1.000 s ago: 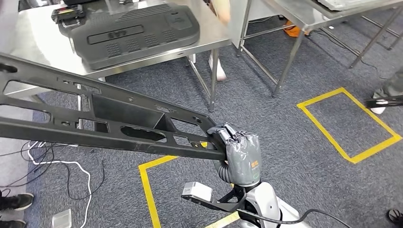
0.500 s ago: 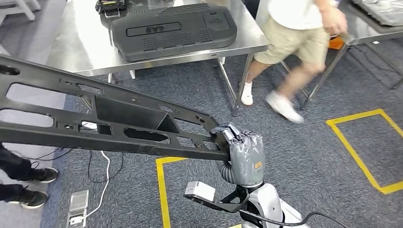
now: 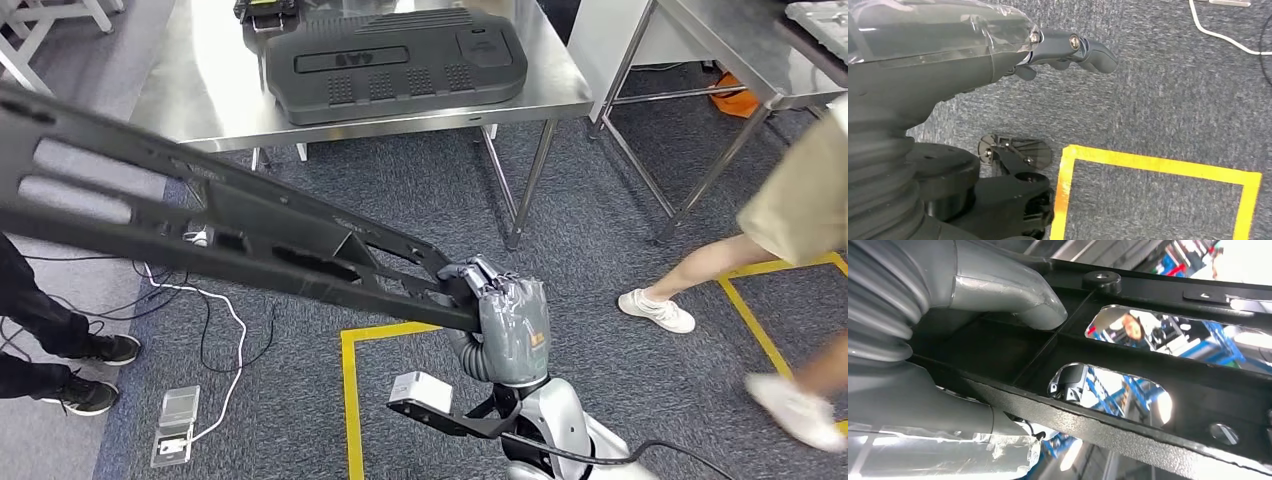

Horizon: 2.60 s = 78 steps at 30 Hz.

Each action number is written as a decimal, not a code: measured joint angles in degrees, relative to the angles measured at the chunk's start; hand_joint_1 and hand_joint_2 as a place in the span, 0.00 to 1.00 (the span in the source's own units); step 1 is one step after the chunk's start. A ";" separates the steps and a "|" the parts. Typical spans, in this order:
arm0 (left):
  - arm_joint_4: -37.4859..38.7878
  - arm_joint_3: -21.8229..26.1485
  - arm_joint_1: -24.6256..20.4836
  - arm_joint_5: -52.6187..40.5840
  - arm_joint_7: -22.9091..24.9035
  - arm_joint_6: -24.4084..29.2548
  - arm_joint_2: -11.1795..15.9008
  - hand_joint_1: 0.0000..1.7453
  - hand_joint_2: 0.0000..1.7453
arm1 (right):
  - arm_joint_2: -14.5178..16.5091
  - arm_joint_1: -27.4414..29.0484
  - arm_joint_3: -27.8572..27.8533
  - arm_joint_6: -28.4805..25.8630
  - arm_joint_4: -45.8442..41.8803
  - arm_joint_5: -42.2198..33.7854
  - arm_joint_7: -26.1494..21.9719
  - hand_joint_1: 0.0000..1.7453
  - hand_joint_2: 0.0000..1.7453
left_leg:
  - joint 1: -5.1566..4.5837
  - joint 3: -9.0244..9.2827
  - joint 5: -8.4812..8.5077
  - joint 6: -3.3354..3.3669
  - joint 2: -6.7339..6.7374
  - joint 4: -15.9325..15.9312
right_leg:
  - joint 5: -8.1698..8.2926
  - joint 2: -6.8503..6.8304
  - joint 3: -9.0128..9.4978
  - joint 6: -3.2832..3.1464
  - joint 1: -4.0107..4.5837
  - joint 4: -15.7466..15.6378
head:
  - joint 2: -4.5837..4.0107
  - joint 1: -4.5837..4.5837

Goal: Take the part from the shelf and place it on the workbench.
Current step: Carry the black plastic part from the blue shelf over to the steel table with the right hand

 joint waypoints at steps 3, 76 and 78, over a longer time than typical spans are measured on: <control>0.00 0.00 0.15 0.01 0.00 0.01 -0.04 0.00 1.00 | 0.00 -0.05 0.08 0.00 0.11 -1.87 -0.48 1.00 1.00 | 0.00 0.03 0.01 0.21 -0.07 -0.11 | -0.06 0.03 0.19 -1.22 0.09 -0.17 | 0.00 0.15; 0.17 -0.01 -0.28 -0.02 -0.07 -1.77 0.25 0.00 1.00 | 3.49 0.95 -2.06 0.00 3.19 -14.43 -8.27 1.00 1.00 | -0.24 1.86 -2.12 0.66 -1.14 -0.10 | 1.36 2.71 -2.91 1.02 -0.11 1.08 | 0.00 1.50; 0.25 -0.02 -0.31 -0.02 -0.07 -1.73 0.25 0.00 1.00 | 3.60 0.89 -2.06 0.00 3.31 -14.35 -8.34 1.00 1.00 | -0.12 1.82 -2.86 -0.01 -1.06 0.70 | 1.33 2.66 -2.64 0.36 -0.19 0.82 | 0.00 1.27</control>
